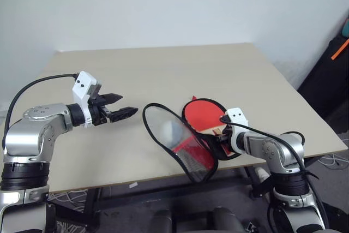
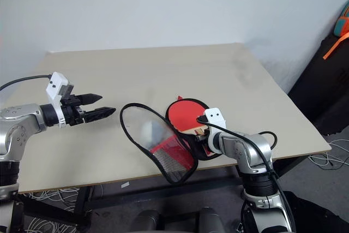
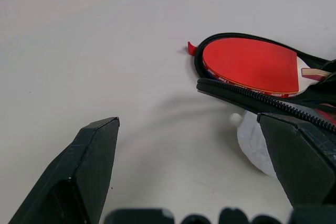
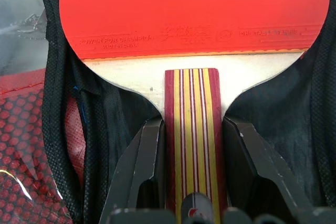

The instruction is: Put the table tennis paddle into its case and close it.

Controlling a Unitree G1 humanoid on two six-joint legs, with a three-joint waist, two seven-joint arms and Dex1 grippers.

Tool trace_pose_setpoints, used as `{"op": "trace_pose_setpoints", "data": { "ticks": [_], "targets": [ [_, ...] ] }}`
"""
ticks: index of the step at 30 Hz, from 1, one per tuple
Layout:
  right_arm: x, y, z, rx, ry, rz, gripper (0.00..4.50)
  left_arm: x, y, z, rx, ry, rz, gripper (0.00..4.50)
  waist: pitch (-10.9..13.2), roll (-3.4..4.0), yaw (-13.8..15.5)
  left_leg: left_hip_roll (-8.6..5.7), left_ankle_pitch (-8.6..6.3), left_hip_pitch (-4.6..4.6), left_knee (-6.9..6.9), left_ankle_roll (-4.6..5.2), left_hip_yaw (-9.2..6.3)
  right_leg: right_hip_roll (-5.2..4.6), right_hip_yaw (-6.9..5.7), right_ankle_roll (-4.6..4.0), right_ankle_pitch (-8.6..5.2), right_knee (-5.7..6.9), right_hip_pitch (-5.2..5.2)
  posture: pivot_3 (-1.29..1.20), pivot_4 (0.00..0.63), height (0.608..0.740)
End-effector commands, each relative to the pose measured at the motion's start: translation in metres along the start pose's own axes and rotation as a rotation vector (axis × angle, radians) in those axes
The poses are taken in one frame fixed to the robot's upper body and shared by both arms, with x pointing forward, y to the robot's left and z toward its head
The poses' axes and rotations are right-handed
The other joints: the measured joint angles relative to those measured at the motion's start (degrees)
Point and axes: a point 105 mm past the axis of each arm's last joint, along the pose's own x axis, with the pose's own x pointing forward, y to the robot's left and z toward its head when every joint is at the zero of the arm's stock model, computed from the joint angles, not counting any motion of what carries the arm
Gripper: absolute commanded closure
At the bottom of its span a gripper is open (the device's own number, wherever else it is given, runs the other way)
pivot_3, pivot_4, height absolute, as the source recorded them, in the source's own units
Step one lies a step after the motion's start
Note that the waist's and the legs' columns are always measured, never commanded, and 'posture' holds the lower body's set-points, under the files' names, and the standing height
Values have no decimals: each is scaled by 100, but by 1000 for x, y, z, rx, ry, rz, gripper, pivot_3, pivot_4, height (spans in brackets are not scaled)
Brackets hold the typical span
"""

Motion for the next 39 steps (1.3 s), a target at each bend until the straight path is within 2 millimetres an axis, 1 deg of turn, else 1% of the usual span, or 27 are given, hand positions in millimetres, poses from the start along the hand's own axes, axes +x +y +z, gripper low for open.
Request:
{"op": "trace_pose_setpoints", "data": {
  "ticks": [1,2,3,6,7,8,10,11,13,15,17,18,20,23,25,27,29,31,35,37,39],
  "targets": [
    [-4,1,14,-20,-51,-10,2964,-2,-1,15,41,-36,1,0,0,0,0,0,0,0,0,0,0,0,0,0,0,0,0,0,0,740],
    [-4,2,16,-24,-56,-6,2591,-2,-1,15,41,-36,0,0,0,0,0,0,0,0,0,0,0,0,0,0,0,0,0,0,0,740],
    [-7,3,19,-33,-68,4,2409,-2,-1,15,41,-36,-1,0,0,0,0,0,0,0,0,0,0,0,0,0,0,0,0,0,0,740],
    [-17,3,33,-48,-119,36,1318,-4,-1,13,40,-22,-6,0,1,1,-1,0,0,0,0,0,0,0,0,0,0,0,0,0,0,740],
    [-23,2,40,-53,-144,52,1047,-6,0,12,40,-16,-6,0,1,1,-1,0,0,0,0,0,0,0,0,0,0,0,-1,0,0,740],
    [-29,2,45,-62,-167,71,632,-8,1,11,38,-12,-4,0,1,1,1,0,0,0,0,0,0,0,0,0,0,0,0,0,0,740],
    [-45,9,55,-106,-216,176,56,-12,4,10,28,-8,-3,0,1,2,3,0,0,-1,0,0,-1,0,-1,0,0,-2,0,0,0,740],
    [-53,12,57,-127,-232,227,56,-13,4,8,24,-4,-3,0,1,2,5,0,0,0,-1,0,-1,-1,-2,0,0,-4,1,0,0,740],
    [-71,9,61,-181,-266,291,56,-16,5,2,16,19,-7,0,1,1,1,0,0,1,-2,0,-1,-1,-3,1,-1,-6,3,0,0,740],
    [-85,-3,63,-227,-280,297,56,-18,6,-7,6,48,-6,0,3,4,1,1,-1,1,-1,0,2,-2,-2,0,-2,-7,2,0,0,740],
    [-95,-13,67,-254,-289,289,56,-17,6,-14,-1,64,0,0,3,3,5,1,-1,2,-1,1,2,-3,-3,-2,-3,-6,3,0,0,740],
    [-99,-19,71,-266,-301,279,56,-15,6,-17,-9,62,3,0,3,2,4,1,-1,2,0,0,2,-4,-4,-9,-7,-6,2,0,0,740],
    [-107,-32,82,-270,-336,238,56,-4,-2,-20,-26,46,-16,0,3,2,7,2,-1,2,2,0,2,-4,-4,-17,-11,-7,3,0,0,740],
    [-110,-41,92,-270,-367,210,56,14,-19,-18,-37,13,-60,0,2,-1,11,1,-1,2,4,0,3,-5,-4,-16,-11,-7,6,0,0,740],
    [-108,-43,95,-269,-377,200,56,28,-33,-13,-39,-17,-100,0,0,-4,13,1,-1,0,4,1,4,-5,-2,-1,-1,-7,6,0,0,740],
    [-107,-43,97,-270,-383,199,56,44,-45,-4,-51,-57,-135,0,1,-5,20,0,-1,-2,5,1,4,-4,-2,0,-1,-7,6,0,0,740],
    [-104,-42,98,-272,-385,198,56,63,-51,7,-37,-92,-143,0,1,-7,26,-2,0,-3,11,2,3,-4,-2,0,0,-5,9,0,0,740],
    [-104,-42,101,-276,-395,201,56,82,-63,23,-27,-139,-174,0,0,-8,25,-2,0,-2,17,2,1,-3,-3,1,0,-5,13,0,0,740],
    [-112,-38,107,-316,-414,232,56,113,-81,49,-20,-209,-220,0,0,-7,20,-8,0,-2,18,3,2,-3,1,3,1,-7,15,0,0,740],
    [-116,-38,103,-368,-390,242,56,126,-92,54,-10,-214,-242,0,0,-6,17,-8,0,-2,16,3,2,-2,1,4,1,-8,15,0,0,740],
    [-120,-41,96,-424,-359,248,56,135,-103,53,-1,-199,-273,0,0,-5,9,-10,-1,-2,14,5,3,-3,5,4,1,-10,15,0,0,740]
  ]
}}
